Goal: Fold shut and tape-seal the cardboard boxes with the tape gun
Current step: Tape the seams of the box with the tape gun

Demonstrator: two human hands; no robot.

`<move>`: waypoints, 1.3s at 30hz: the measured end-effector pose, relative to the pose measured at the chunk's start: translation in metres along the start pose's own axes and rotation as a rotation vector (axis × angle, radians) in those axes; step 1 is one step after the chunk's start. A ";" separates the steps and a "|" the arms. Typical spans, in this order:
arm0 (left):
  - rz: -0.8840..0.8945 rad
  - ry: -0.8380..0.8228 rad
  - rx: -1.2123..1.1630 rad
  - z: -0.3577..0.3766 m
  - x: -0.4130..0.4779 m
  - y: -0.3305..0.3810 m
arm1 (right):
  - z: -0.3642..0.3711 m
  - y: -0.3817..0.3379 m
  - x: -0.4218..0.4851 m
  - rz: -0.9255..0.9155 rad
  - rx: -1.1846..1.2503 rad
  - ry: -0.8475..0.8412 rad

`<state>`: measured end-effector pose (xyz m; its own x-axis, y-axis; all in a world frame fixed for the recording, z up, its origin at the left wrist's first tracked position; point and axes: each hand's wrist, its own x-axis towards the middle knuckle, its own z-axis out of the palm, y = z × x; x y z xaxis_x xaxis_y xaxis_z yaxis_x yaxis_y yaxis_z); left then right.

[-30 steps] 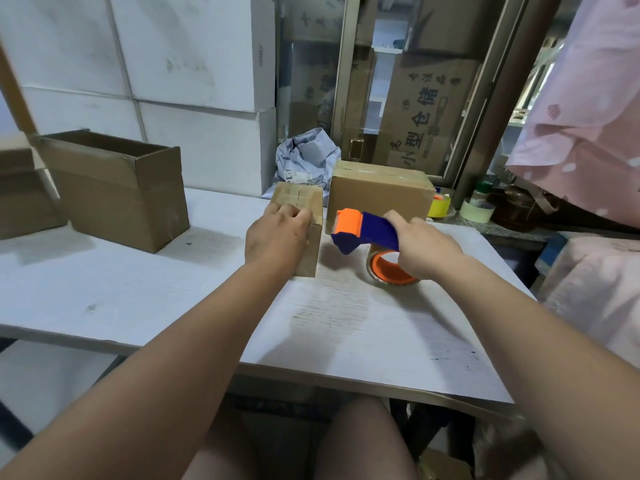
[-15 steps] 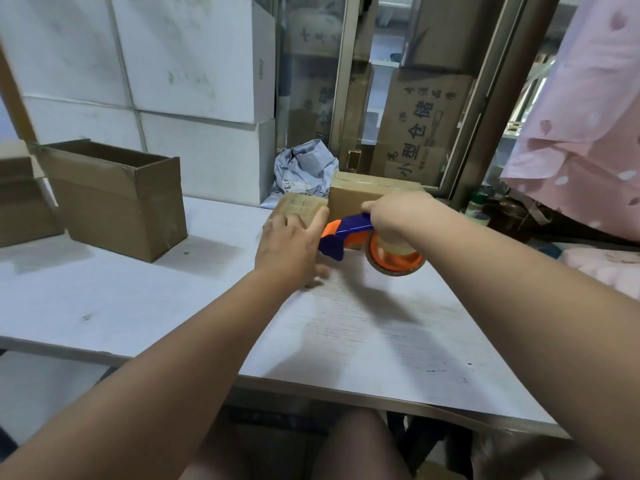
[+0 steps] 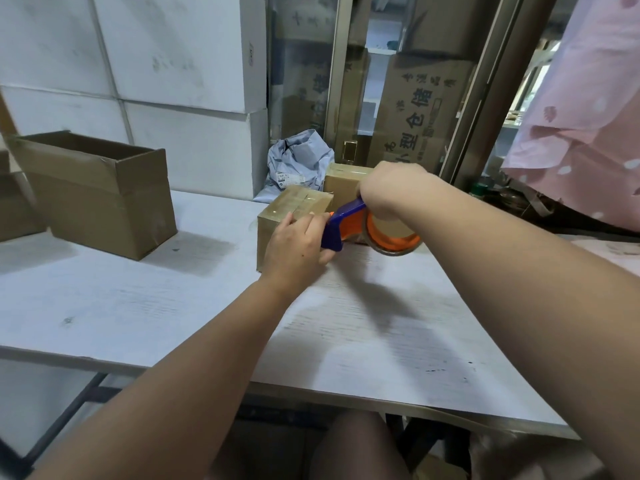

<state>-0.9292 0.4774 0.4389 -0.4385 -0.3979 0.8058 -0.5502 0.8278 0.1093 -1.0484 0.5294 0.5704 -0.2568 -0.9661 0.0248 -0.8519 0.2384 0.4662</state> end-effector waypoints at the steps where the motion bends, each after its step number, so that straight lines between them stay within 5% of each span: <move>1: -0.012 -0.012 -0.007 -0.001 0.000 -0.001 | -0.002 0.000 0.002 0.001 0.004 0.011; 6: -0.120 -0.094 -0.067 -0.004 0.003 0.000 | -0.011 -0.001 0.010 -0.046 -0.018 0.042; 14: -0.008 -0.122 0.065 -0.010 0.006 -0.003 | -0.010 -0.002 0.014 -0.085 -0.046 -0.024; 19: 0.038 -0.451 0.132 -0.019 0.011 -0.002 | 0.006 0.002 0.020 -0.104 0.002 -0.157; 23: 0.106 -0.554 0.160 -0.030 0.019 -0.002 | 0.026 0.011 0.018 -0.098 -0.003 -0.309; 26: 0.177 -0.658 0.160 -0.037 0.027 -0.005 | 0.040 0.020 0.010 -0.131 0.155 -0.456; 31: 0.123 -0.734 0.034 -0.048 0.041 -0.009 | 0.075 0.031 0.001 -0.053 0.760 -0.661; 39: 0.059 -0.713 -0.054 -0.052 0.047 -0.013 | 0.117 0.047 -0.009 -0.051 1.087 -0.839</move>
<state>-0.9059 0.4683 0.5055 -0.8344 -0.4977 0.2369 -0.4829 0.8673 0.1209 -1.1398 0.5605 0.4891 -0.0800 -0.7200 -0.6894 -0.6942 0.5365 -0.4798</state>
